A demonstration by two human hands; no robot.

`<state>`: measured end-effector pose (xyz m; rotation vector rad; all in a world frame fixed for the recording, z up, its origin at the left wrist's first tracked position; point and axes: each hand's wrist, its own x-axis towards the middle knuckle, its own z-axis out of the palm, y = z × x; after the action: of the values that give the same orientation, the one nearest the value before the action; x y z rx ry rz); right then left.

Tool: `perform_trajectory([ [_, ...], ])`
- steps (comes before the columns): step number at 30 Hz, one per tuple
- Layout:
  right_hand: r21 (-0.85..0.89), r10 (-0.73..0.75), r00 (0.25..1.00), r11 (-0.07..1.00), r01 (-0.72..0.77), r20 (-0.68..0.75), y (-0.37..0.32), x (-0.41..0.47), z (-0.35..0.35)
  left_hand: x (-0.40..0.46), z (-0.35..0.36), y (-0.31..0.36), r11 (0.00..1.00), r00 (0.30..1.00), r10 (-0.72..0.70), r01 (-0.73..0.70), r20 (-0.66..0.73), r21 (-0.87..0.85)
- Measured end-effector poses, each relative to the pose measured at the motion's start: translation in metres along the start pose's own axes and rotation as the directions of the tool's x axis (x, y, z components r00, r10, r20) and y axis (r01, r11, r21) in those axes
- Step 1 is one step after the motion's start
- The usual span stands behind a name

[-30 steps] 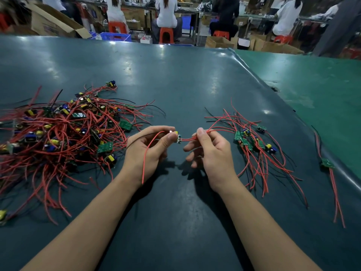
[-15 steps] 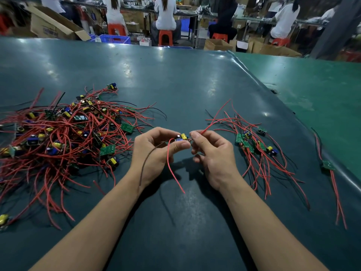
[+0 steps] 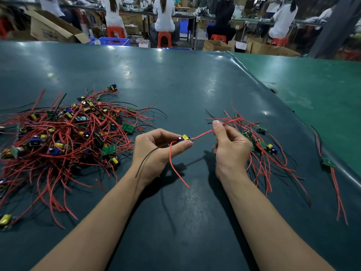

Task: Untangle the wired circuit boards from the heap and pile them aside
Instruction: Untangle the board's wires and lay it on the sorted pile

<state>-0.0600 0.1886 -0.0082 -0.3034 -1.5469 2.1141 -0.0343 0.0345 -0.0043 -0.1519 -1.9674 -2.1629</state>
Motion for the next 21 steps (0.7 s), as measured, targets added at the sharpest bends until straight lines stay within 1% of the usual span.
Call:
perform_trajectory([
  [3, 0.113, 0.065, 0.991, 0.992, -0.051, -0.118, 0.0, 0.009, -0.007, -0.002, 0.001, 0.0, 1.0, 1.0, 0.0, 0.0, 0.031, 0.006],
  [6, 0.062, 0.049, 0.987, 0.997, -0.04, -0.153, 0.002, 0.012, -0.009, -0.002, 0.0, 0.0, 1.0, 1.0, 0.005, -0.005, 0.024, -0.002],
  [8, 0.034, 0.036, 0.991, 0.999, -0.031, -0.132, 0.002, 0.013, -0.008, -0.001, -0.002, -0.001, 1.0, 1.0, 0.005, -0.004, 0.026, -0.012],
  [11, 0.078, 0.024, 0.999, 0.997, -0.022, -0.022, 0.001, 0.013, -0.007, -0.002, -0.003, 0.0, 0.998, 1.0, -0.003, 0.004, 0.03, -0.061],
  [14, 0.11, 0.089, 0.992, 0.989, -0.098, 0.084, 0.001, 0.01, -0.009, -0.002, -0.005, 0.0, 0.995, 1.0, -0.012, 0.013, 0.003, -0.101],
  [16, 0.109, 0.131, 0.984, 0.984, -0.144, 0.121, 0.0, 0.008, -0.01, -0.001, -0.007, -0.001, 0.994, 1.0, -0.02, 0.018, -0.016, -0.111],
  [18, 0.08, 0.104, 0.992, 0.991, -0.11, 0.076, 0.0, 0.009, -0.011, -0.001, -0.007, 0.0, 0.994, 1.0, -0.016, 0.014, -0.017, -0.112],
  [21, -0.055, -0.013, 1.0, 0.998, 0.012, -0.009, 0.002, 0.009, -0.014, -0.001, -0.006, -0.001, 0.993, 1.0, -0.006, 0.004, -0.02, -0.114],
])
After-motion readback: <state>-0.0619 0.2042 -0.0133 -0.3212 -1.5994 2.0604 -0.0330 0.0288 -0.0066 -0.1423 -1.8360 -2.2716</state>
